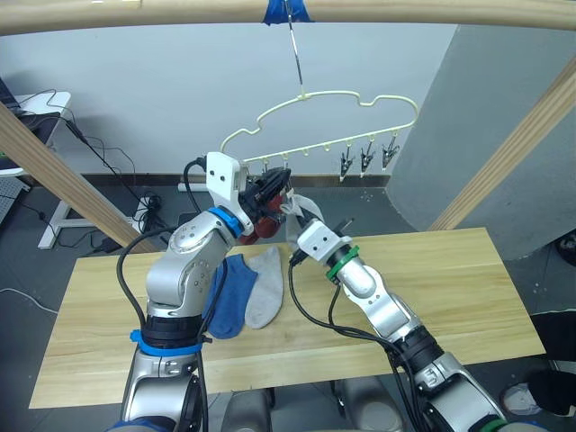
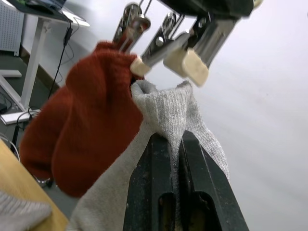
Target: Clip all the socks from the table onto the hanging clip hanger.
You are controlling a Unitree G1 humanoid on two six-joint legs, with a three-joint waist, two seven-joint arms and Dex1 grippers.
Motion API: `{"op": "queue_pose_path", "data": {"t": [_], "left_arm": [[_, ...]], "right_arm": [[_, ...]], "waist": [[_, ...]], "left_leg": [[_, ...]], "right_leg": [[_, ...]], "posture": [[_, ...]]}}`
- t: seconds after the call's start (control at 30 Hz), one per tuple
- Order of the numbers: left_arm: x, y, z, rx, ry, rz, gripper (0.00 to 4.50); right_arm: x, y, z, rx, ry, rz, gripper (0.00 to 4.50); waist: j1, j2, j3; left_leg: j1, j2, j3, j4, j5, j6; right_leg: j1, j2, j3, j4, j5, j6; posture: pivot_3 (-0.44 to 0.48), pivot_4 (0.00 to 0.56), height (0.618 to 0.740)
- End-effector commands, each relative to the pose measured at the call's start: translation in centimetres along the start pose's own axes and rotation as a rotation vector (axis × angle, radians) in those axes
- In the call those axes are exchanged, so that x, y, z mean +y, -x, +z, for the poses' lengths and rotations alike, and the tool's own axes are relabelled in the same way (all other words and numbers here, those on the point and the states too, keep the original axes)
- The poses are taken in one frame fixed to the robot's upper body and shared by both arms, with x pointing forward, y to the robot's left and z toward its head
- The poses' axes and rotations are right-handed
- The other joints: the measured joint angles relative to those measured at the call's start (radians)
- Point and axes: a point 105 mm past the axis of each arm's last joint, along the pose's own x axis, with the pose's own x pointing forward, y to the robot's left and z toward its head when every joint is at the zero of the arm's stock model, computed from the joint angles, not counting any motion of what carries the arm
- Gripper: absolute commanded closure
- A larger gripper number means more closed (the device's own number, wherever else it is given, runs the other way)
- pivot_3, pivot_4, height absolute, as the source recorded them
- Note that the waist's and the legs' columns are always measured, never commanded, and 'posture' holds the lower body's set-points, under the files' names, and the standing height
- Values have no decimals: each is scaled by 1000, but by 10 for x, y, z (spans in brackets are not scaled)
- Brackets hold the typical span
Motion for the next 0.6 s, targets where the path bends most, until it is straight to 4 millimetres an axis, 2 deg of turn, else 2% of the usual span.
{"op": "queue_pose_path", "data": {"t": [0.03, 0.6], "left_arm": [[-12, 1, 16, -62, -28, -48, 4433], [-10, 3, 9, -38, 10, -33, 4433]], "right_arm": [[-11, -7, 13, -57, 6, -44, 4500], [-12, -14, 23, -103, -3, -57, 4500]], "waist": [[0, 0, 0], [0, 0, 0]], "left_leg": [[0, 0, 0, 0, 0, 0], [0, 0, 0, 0, 0, 0]], "right_leg": [[0, 0, 0, 0, 0, 0], [0, 0, 0, 0, 0, 0]], "posture": [[-198, 236, 740], [-197, 234, 740]]}}
